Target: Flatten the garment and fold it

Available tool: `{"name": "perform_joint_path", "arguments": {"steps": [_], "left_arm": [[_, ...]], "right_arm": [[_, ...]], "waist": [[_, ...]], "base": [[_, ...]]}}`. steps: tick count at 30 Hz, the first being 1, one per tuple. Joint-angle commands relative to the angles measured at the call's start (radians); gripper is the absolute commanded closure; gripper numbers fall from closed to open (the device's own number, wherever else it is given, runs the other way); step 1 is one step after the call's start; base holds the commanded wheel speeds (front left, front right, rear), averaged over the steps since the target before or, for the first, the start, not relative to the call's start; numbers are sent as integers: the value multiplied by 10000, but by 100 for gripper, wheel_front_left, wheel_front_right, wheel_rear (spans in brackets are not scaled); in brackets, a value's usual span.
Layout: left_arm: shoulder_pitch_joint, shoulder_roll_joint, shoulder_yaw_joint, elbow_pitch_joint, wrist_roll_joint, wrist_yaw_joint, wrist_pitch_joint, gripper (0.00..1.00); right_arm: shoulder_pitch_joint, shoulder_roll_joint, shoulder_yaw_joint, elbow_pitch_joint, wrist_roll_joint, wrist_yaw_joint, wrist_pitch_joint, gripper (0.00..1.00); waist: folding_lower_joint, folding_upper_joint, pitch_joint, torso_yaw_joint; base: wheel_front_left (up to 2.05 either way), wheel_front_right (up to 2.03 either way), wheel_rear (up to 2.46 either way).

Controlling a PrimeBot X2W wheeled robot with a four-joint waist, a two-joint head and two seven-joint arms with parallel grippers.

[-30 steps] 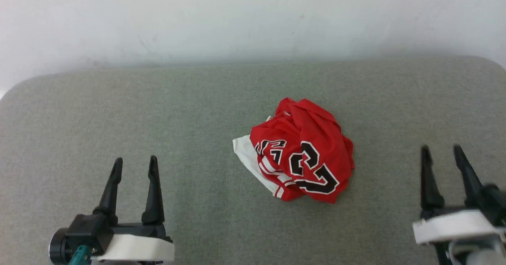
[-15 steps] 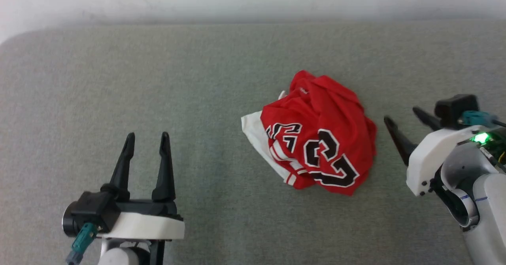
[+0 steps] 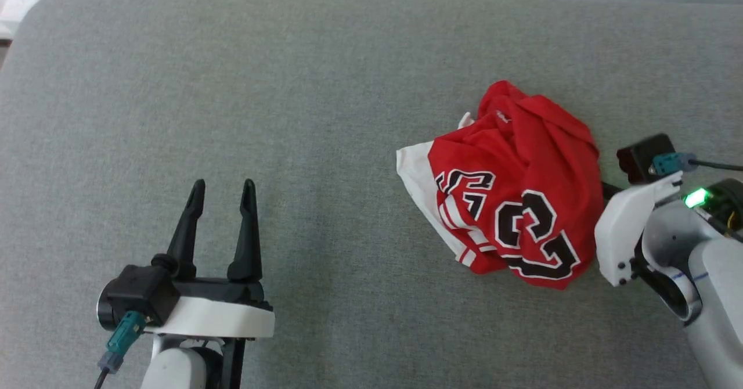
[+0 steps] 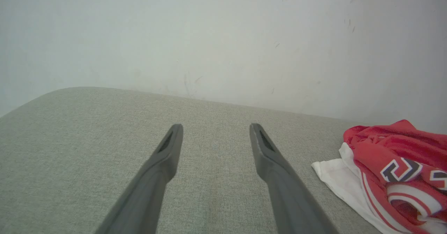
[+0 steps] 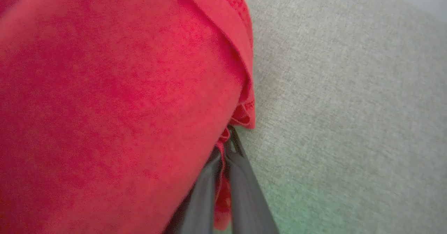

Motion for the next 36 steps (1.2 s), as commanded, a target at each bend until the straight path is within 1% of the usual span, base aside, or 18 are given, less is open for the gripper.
{"name": "perform_joint_path", "arguments": {"steps": [1, 3, 4, 7, 10, 14, 18, 22, 25, 28, 31, 32, 33, 36], "left_arm": [[-164, -53, 32, 25, -34, -3, -47, 0], [-146, -53, 53, 59, -74, 36, -47, 0], [-146, -53, 53, 59, -74, 36, -47, 0], [-100, -54, 97, 139, -76, 37, -47, 0], [-48, -55, 134, 195, -58, 16, -47, 0], [95, -55, 148, 246, 8, -2, -47, 0], [290, -56, 142, 263, 53, -30, -47, 0], [555, -56, 207, 331, 138, -64, -47, 0], [708, -56, 288, 375, 205, -93, -47, 0], [821, -56, 340, 436, 252, -119, -47, 0], [875, -56, 289, 536, 271, -155, -47, 0], [877, -56, 267, 557, 270, -161, -47, 0], [877, -56, 250, 572, 275, -168, -47, 0], [860, -56, 209, 600, 276, -175, -47, 0]], "right_arm": [[-61, 181, -71, 333, -255, -19, -233, 100], [-260, 211, -109, 247, -480, -19, -631, 100], [-260, 211, -109, 247, -480, -19, -631, 100], [-662, 190, -424, 71, -765, -19, -1306, 100], [-994, 145, -1120, -267, -941, -19, -1771, 100], [-759, -65, -2523, -966, -1351, -19, -1976, 100], [660, 61, -4496, -1722, -1794, -19, -1881, 100], [2803, 828, -6388, -2145, -2206, -19, -1759, 100], [4242, 1665, -7207, -2212, -2500, -19, -1632, 100], [5080, 2404, -7327, -2143, -2622, -19, -1486, 100], [5248, 2693, -7050, -2135, -2662, -19, -1550, 100], [5132, 2689, -6970, -2248, -2679, -19, -1647, 61], [4960, 2653, -6892, -2386, -2693, -19, -1746, 0], [4235, 2280, -6291, -2883, -2671, -19, -1835, 0]], "waist": [[0, 0, 121, 23], [0, 0, 44, -115], [0, 0, 44, -115], [0, 0, -213, -406], [0, 0, -578, -687], [0, 0, -985, -916], [0, 0, -1167, -944], [0, 0, -1214, -891], [0, 0, -1276, -867], [0, 0, -1386, -911], [0, 0, -1557, -981], [0, 0, -1613, -1004], [0, 0, -1670, -1025], [0, 0, -1789, -1058]], "base": [[0, 0, 0], [0, 0, 0], [0, 0, 0], [0, 0, 0], [0, 0, 0], [0, 0, 0], [0, 0, 0], [0, 0, 0], [0, 0, 0], [0, 0, 0], [0, 0, 0], [0, 0, 0], [0, 0, 0], [0, 0, 0]]}}
